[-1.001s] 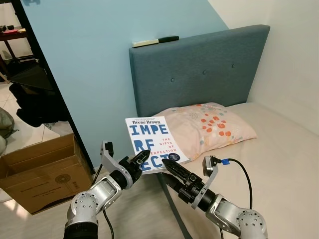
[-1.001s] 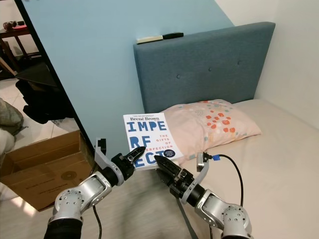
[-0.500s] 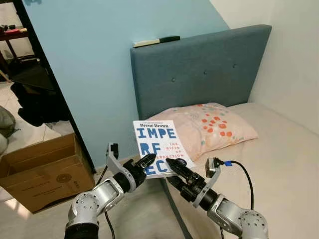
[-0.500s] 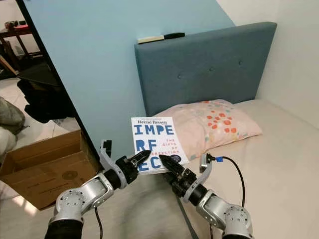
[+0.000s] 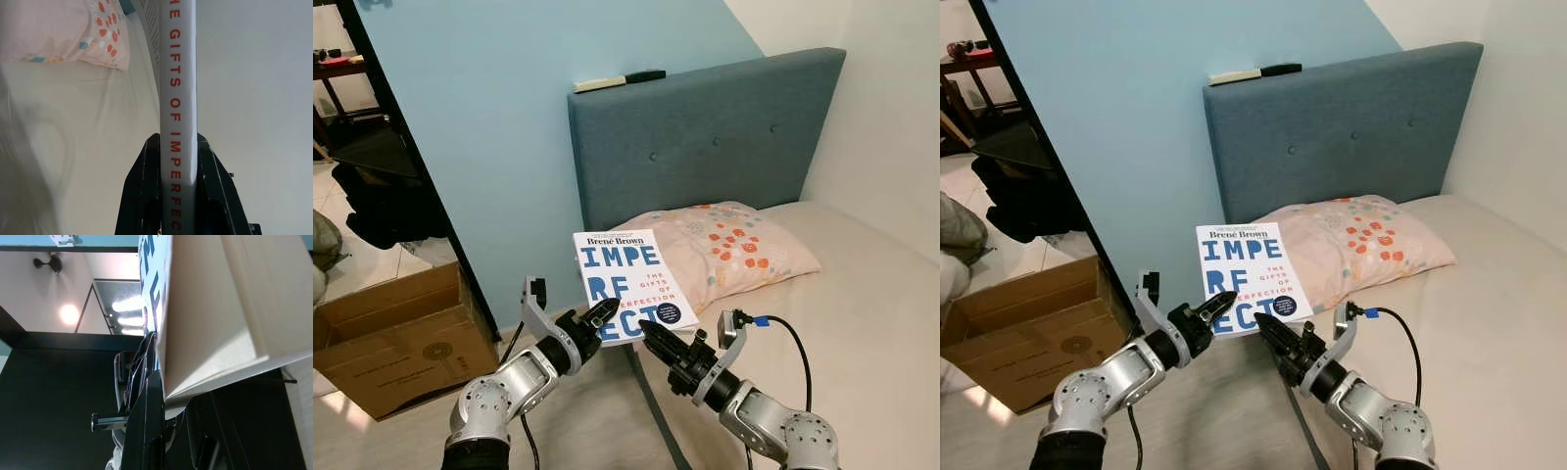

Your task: Clean up the room

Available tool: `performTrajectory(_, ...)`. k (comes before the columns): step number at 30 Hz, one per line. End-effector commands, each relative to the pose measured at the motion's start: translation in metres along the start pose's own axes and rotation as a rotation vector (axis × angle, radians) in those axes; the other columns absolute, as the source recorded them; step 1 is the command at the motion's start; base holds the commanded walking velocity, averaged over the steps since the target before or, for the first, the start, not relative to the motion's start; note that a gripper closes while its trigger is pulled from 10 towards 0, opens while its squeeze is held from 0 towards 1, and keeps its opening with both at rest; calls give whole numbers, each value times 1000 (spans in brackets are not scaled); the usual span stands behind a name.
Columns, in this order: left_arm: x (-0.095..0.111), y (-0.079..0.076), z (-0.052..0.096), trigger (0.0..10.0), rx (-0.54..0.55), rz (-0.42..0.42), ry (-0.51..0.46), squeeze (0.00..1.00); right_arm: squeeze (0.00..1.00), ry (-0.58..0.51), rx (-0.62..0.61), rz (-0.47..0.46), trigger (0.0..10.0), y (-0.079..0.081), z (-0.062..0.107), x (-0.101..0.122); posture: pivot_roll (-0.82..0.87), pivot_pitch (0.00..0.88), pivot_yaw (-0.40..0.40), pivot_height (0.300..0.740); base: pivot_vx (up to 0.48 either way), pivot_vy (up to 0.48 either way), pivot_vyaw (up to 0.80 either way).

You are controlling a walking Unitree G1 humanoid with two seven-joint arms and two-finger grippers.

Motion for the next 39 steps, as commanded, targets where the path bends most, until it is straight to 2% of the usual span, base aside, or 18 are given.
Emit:
performTrajectory(1, -8, 12, 4, 10000, 54, 24, -24, 0, 0, -13, 30, 15, 0, 7, -5, 4, 60, 12, 77, 740, 0, 0, 0)
performTrajectory(5, -8, 12, 4, 10000, 55, 19, -23, 0, 0, -14, 30, 17, 0, 7, -5, 4, 59, 11, 77, 740, 0, 0, 0)
performTrajectory(9, -9, 13, 3, 10000, 70, -20, -25, 0, 0, -20, 27, 18, 0, 7, -5, 5, 58, 11, 76, 740, 0, 0, 0)
performTrajectory(11, -9, 17, 3, 10000, 116, -68, -18, 0, 0, -22, 26, 20, 0, 6, -5, 5, 59, 11, 76, 740, 0, 0, 0)
performTrajectory(13, -9, 18, 3, 10000, 123, -75, -17, 0, 0, -22, 26, 21, 0, 6, -5, 5, 59, 11, 76, 740, 0, 0, 0)
performTrajectory(14, -10, 17, 3, 10000, 110, -79, -9, 1000, 0, -23, 26, 20, 0, 7, -5, 6, 59, 11, 75, 740, 0, 0, 0)
performTrajectory(22, -15, 13, 4, 10000, 80, -110, 20, 1000, 0, -32, 32, 20, 0, 7, -6, 7, 60, 10, 77, 740, 0, 0, 0)
performTrajectory(27, -12, 19, 5, 10000, 121, -162, 11, 1000, 0, -73, -4, 55, 0, 4, -5, 13, 61, 10, 77, 740, 0, 0, 0)
performTrajectory(28, -12, 20, 6, 10000, 128, -173, 9, 12, 0, -80, -11, 62, 0, 3, -5, 14, 61, 10, 77, 740, 0, 0, 0)
performTrajectory(29, -5, 25, 10, 10000, 156, -186, -22, 0, 0, -132, -71, 112, 0, -1, -6, 24, 57, 8, 83, 740, 0, 0, 0)
performTrajectory(30, -5, 25, 10, 10000, 156, -186, -22, 0, 0, -132, -71, 112, 0, -1, -6, 24, 57, 8, 83, 740, 0, 0, 0)
performTrajectory(32, 10, 33, 21, 10000, 196, -187, -94, 0, 0, -240, -172, 219, 0, -4, -6, 45, 57, 7, 85, 740, 0, 0, 0)
performTrajectory(34, 14, 35, 24, 10000, 206, -188, -115, 0, 0, -272, -197, 248, 0, -4, -5, 52, 57, 6, 82, 740, 0, 0, 0)
performTrajectory(36, 25, 38, 34, 10000, 227, -205, -170, 0, 0, -336, -239, 319, 0, -1, -2, 69, 58, 4, 78, 740, 0, 0, 0)
performTrajectory(39, 39, 46, 51, 10000, 284, -225, -250, 0, 0, -327, -342, 583, 0, 4, 3, 89, 59, 4, 76, 740, 0, 0, 0)
Point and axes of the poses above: a point about 5 cm out from each wrist's last joint towards the gripper, its own z axis pointing back from the gripper into the wrist, its own x axis along the axis of the wrist's last joint, y = z × x, the point moved 1 cm from there along -z, pointing out of the wrist towards the gripper, and after that the axes turned 5 degrees about z, right-handed, at the moved point
